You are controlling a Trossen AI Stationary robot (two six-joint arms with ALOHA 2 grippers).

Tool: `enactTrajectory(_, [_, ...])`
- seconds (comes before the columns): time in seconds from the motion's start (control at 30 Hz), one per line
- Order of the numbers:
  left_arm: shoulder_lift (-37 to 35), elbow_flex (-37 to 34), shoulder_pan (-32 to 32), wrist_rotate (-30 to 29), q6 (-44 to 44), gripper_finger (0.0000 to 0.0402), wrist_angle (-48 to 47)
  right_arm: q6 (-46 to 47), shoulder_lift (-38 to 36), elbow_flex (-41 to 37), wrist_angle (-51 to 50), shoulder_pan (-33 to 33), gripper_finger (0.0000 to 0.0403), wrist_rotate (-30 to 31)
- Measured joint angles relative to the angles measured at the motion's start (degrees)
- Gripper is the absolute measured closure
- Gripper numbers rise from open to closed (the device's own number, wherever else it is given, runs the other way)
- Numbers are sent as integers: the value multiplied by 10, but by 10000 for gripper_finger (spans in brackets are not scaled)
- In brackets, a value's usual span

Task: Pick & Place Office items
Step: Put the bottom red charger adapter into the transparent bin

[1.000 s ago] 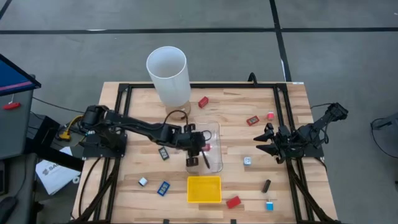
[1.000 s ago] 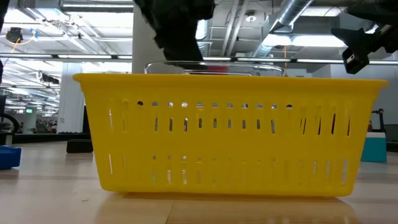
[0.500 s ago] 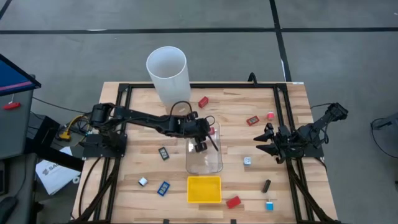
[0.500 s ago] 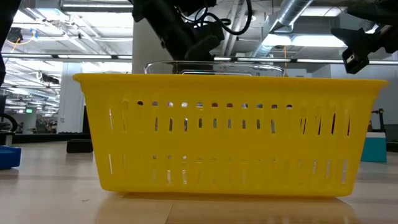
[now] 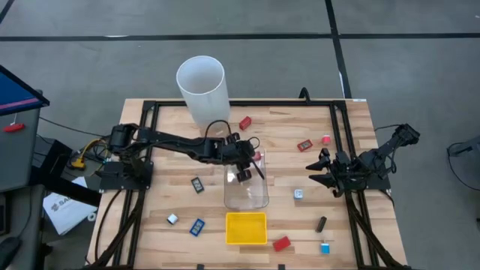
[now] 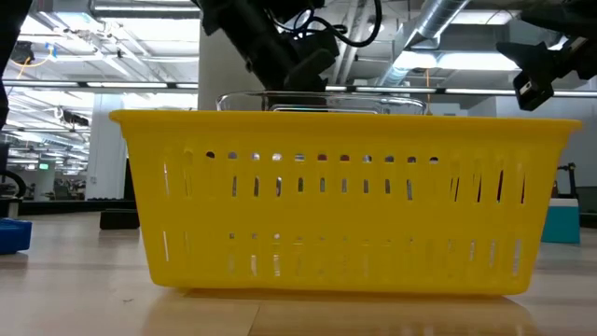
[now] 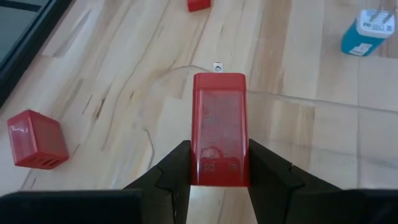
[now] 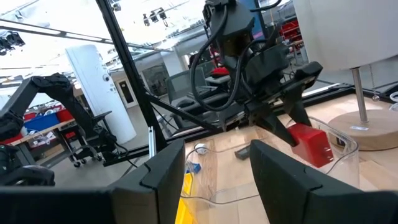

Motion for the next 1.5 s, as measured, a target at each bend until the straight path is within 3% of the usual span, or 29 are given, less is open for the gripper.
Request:
enactTrajectory(0.27, [29,0,0,1,2,286,9,-4,0,0,2,0,228,0])
enactTrajectory(0.63, [7,1,-32,2,-11,286,-26,-4,0,0,-2,0,228,0])
enactTrajectory(0.9, [5,0,-81,48,-13,286,-55,-2,2,0,0,0,228,0])
enactTrajectory(1.1, [10,0,-70,51,-15,286,-21,0,2,0,0,0,228,0])
enactTrajectory(1.5, [27,-44,-65,132,-21,286,47,2,2,0,-7,0,228,0])
